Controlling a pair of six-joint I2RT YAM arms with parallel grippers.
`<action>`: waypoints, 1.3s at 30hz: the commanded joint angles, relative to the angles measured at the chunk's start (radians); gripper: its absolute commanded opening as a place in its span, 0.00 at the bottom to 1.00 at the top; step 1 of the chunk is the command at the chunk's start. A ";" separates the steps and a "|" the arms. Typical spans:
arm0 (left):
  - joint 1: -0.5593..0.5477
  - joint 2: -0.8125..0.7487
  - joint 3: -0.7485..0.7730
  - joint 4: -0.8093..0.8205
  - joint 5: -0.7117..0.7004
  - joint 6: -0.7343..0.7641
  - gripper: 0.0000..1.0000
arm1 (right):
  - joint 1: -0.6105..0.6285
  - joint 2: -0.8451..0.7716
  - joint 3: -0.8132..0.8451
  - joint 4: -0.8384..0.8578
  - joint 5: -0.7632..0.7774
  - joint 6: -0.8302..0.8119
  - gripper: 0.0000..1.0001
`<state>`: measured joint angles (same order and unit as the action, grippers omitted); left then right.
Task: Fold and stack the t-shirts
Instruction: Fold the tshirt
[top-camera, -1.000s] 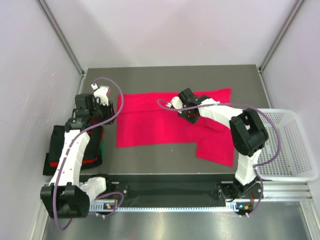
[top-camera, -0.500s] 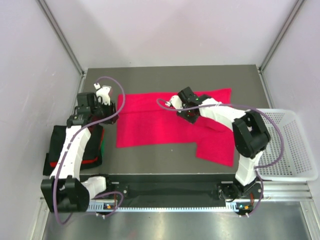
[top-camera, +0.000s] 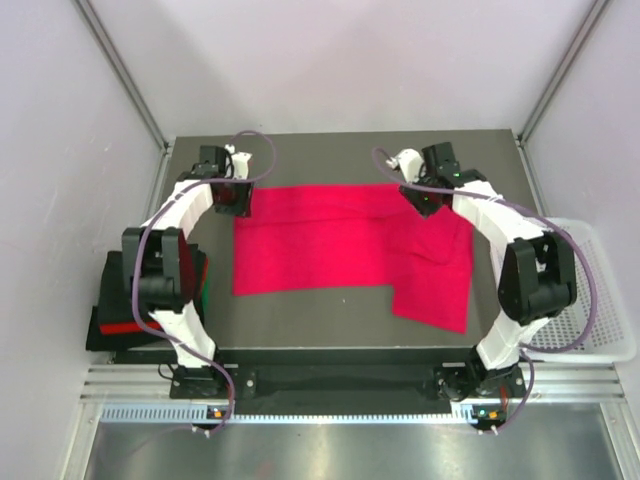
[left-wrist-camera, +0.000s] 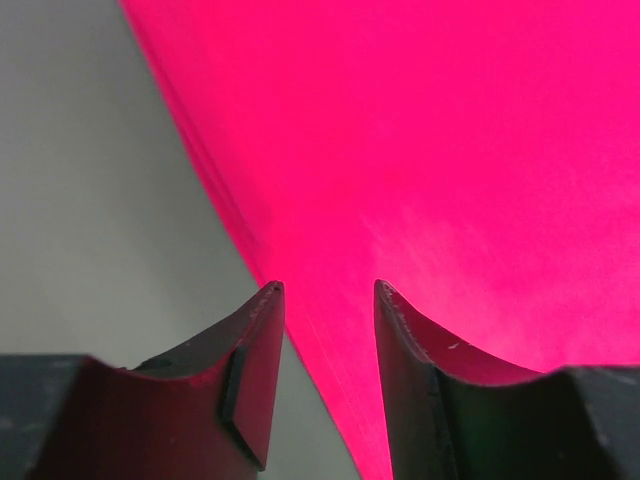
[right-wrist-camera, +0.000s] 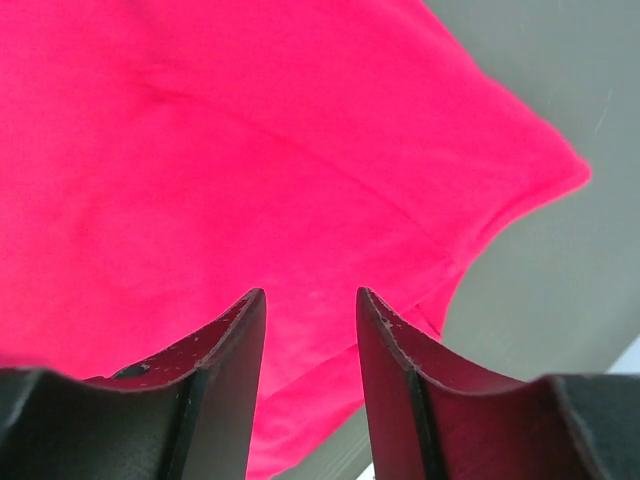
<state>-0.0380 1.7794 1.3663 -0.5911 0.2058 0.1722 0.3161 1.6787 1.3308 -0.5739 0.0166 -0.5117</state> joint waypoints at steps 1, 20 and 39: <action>0.009 0.072 0.115 0.053 -0.092 -0.056 0.47 | -0.072 0.058 0.079 -0.003 -0.095 0.027 0.43; 0.066 0.488 0.465 0.031 -0.117 -0.109 0.35 | -0.206 0.216 0.202 0.000 -0.159 0.044 0.43; 0.087 0.658 0.703 0.070 -0.095 -0.129 0.00 | -0.295 0.535 0.533 -0.053 -0.121 0.118 0.43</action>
<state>0.0341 2.3814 2.0003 -0.5488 0.1181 0.0540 0.0227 2.1853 1.7782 -0.6018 -0.1181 -0.4133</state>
